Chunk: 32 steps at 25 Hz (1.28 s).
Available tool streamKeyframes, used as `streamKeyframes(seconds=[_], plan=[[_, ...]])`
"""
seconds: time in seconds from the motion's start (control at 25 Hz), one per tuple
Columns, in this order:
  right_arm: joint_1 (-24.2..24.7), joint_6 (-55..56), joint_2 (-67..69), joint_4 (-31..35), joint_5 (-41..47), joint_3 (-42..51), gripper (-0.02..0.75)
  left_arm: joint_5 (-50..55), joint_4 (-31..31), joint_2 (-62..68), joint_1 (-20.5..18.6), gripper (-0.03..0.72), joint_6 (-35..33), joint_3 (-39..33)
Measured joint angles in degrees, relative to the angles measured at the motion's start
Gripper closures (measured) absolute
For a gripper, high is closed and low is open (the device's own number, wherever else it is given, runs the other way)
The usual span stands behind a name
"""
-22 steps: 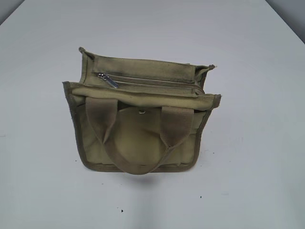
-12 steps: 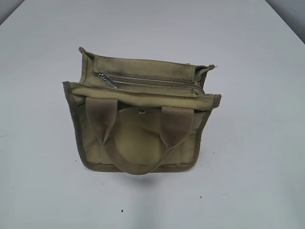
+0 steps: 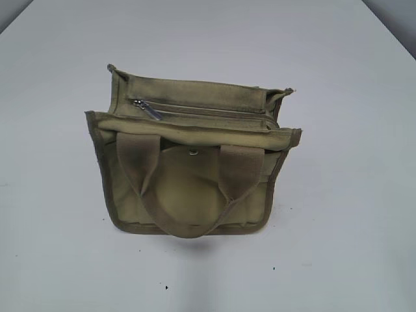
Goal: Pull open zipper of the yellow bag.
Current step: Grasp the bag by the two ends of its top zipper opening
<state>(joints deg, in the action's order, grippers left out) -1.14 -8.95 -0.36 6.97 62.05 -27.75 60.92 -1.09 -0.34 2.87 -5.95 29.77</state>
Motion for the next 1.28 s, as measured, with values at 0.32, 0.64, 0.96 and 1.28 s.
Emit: streamKeyframes(seconds=[0.32,0.64,0.96,1.28], plan=[[0.0,0.0,0.0,0.0,0.0,0.0,0.156,0.0,0.65,0.0,0.0,0.379,0.0,0.0],[0.0,0.0,0.39,0.16,0.0,0.0,0.156,-5.73,-1.97,3.34,0.0,0.379,0.0,1.19],[-0.13,-4.3,10.88,8.43,-11.39,-0.88,0.156,-31.87,-25.21,22.23,0.0,0.379,0.0,1.39],[-5.81,-19.75,30.66,18.97,-26.19,-2.95,0.156,-27.09,-41.21,52.43,2.59,0.379,-6.45,11.61]])
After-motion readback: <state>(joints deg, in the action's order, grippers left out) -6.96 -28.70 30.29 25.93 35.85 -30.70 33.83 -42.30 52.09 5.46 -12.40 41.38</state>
